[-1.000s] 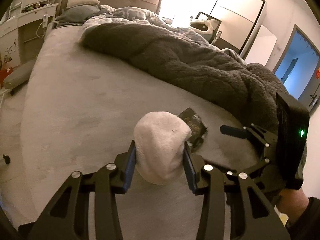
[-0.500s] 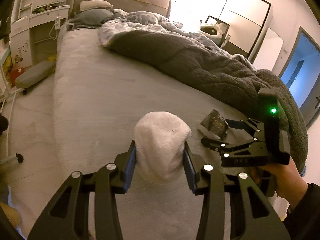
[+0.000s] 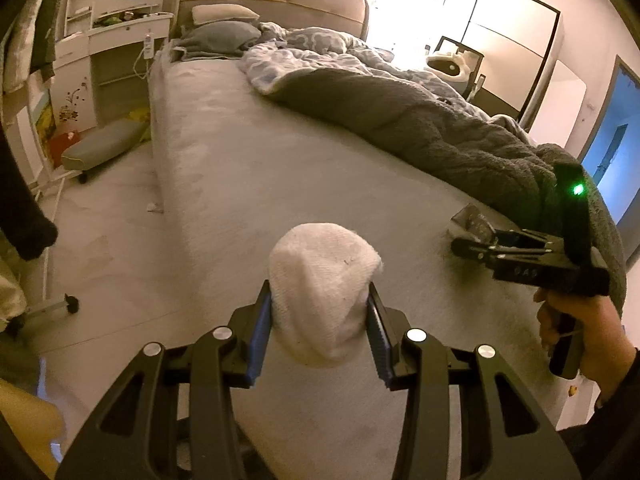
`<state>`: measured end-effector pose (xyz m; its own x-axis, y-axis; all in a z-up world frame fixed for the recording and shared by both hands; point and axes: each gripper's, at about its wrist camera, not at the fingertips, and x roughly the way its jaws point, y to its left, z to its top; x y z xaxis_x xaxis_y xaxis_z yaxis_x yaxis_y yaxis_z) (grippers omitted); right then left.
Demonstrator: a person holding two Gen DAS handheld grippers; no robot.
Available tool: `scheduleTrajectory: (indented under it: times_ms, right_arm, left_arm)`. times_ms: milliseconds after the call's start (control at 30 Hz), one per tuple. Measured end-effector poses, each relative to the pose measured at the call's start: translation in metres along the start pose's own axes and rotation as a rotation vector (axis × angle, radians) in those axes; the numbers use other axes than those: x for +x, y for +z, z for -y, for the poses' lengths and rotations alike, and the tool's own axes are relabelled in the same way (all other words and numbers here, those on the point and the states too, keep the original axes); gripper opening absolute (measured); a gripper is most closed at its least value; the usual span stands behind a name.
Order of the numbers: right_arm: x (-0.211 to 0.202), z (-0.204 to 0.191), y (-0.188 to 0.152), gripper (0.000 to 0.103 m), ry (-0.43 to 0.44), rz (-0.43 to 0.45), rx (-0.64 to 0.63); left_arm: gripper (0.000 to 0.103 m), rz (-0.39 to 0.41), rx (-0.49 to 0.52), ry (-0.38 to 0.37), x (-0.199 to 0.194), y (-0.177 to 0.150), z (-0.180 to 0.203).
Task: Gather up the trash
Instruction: 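Drop the tissue ball into the black bin with the left tool while the right carries the pack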
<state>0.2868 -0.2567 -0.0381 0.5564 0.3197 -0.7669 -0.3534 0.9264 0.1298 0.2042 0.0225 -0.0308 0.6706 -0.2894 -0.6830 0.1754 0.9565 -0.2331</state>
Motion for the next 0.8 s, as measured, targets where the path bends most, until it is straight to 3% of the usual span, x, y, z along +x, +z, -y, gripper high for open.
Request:
scheduleTrajectory:
  times_ms: [333,800]
  right_arm:
    - [-0.009,-0.058,-0.016,0.072,0.053,-0.014,0.003]
    - [-0.033,-0.147,-0.032,0.072,0.145,-0.005,-0.086]
  left_arm:
    - [0.046,-0.01,-0.017,0.088,-0.028,-0.033,-0.021]
    - [0.046,-0.037,-0.141,0.181,-0.075,-0.087,-0.067]
